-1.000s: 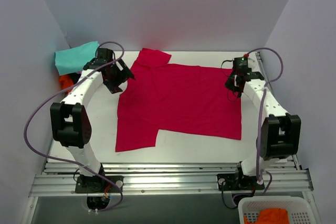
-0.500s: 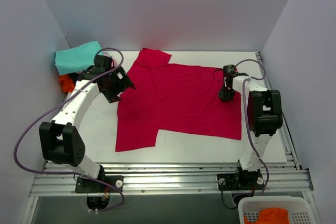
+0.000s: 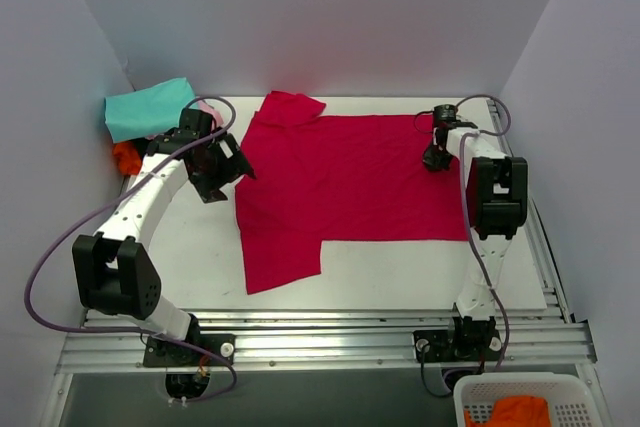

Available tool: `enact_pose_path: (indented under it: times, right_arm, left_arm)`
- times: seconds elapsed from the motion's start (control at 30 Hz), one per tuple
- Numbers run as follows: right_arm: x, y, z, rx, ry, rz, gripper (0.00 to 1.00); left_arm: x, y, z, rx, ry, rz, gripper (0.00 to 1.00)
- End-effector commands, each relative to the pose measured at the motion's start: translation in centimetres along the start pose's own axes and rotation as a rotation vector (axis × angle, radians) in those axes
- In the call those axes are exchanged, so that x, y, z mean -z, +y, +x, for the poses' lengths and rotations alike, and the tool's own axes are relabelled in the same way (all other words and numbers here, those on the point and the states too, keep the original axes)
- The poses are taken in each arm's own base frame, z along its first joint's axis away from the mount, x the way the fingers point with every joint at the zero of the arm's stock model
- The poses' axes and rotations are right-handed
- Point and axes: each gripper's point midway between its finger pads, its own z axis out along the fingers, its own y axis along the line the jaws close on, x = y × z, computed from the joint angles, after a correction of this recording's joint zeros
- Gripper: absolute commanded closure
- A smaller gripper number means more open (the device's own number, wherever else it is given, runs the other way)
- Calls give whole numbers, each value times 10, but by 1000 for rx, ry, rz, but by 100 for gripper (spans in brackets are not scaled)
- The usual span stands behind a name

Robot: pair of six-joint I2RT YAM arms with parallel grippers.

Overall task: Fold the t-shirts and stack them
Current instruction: Fold the tshirt

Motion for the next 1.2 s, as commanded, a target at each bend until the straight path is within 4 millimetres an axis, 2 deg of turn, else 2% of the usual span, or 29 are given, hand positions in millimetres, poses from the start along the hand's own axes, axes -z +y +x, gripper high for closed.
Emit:
enact_pose_path:
  times: [0.0,0.17,0.27,0.3,0.33,0.37,0.4,0.43,0.47,0.5,0.53,0.57,0.6,0.63,0.67,0.73,0.77,0.8,0.83,0.87,0.9,0.93,0.97,1.0,1.03,1.07,1.1,1.13,1.17]
  right_arm:
    - [-30,-24,12,22,50,82,100]
    - [-23,-20,9,3,24,51,100]
    - [11,-15,-9,-6,-27,16,92]
    - [36,-12,-24,-9,-69,-1,77]
    - [50,-11,-34,-9,-98,-5,65]
    - [75,-11,-49,-8,-146,-20,54]
    - [89,-14,-51,1,-145,-12,29]
    - [110,-10,-68,1,-188,-30,18]
    - [136,-11,-79,5,-230,-41,13]
    - [151,-16,-79,11,-226,-33,3]
    - [172,-16,-89,5,-263,-46,0]
    - [205,-25,-96,-12,-325,-38,0]
    - [221,-32,-93,-24,-344,-19,0]
    - [239,-40,-94,-44,-382,-9,0]
    - [265,-61,-88,-72,-443,28,0]
    - [281,-71,-71,-116,-480,21,0]
    - [282,-84,-47,-131,-480,8,0]
    - [280,-81,-38,-152,-481,-46,0]
    - [275,-79,-24,-177,-444,-84,0]
    - [263,-82,1,-153,-369,-88,0]
    - [260,-82,13,-136,-324,-97,0]
    - [260,-77,27,-101,-275,-138,0]
    - [265,-84,39,-80,-258,-137,0]
    - [261,-91,51,-62,-236,-117,0]
    - [262,-102,55,-38,-248,-83,0]
    - [267,-112,66,-22,-244,-64,0]
    - [267,-117,72,-6,-237,-51,0]
    - [262,-121,82,10,-216,-37,0]
    - [265,-122,87,11,-219,-48,0]
  left_arm:
    - [4,-2,-4,-34,-7,8,3]
    - [-4,-5,-10,-49,4,-2,3]
    - [-5,-12,-17,-55,-8,14,3]
    - [-5,-14,-18,-55,-12,18,3]
    - [-4,-18,-23,-59,-24,26,3]
    - [-3,-20,-26,-61,-32,27,3]
    - [-1,-21,-28,-65,-39,29,3]
    - [4,-26,-33,-69,-57,37,4]
    - [7,-27,-35,-69,-66,42,6]
    - [11,-30,-38,-72,-80,49,6]
    - [21,-35,-40,-88,-103,64,6]
    - [37,-46,-48,-112,-152,81,6]
    - [52,-34,-57,-180,-240,-31,6]
    - [73,-58,-44,-301,-307,-32,6]
    - [92,-69,-45,-398,-384,-42,6]
    - [100,-77,-43,-340,-457,0,6]
    - [89,-64,-45,-224,-415,15,6]
    - [55,-61,-40,-143,-339,108,6]
    - [39,-76,-16,-120,-160,280,4]
    - [26,-64,-14,-27,-109,251,14]
    - [20,-54,2,-38,-58,195,14]
    - [28,-56,12,-96,-78,183,14]
    - [34,-50,12,-175,-163,107,13]
    - [36,-52,49,-278,-134,77,11]
    - [51,-48,62,-310,-150,85,11]
    - [53,-36,74,-273,-150,50,11]
    - [53,-22,97,-275,-102,31,11]
    - [49,7,120,-257,-62,18,11]
    - [48,17,137,-204,-32,35,11]
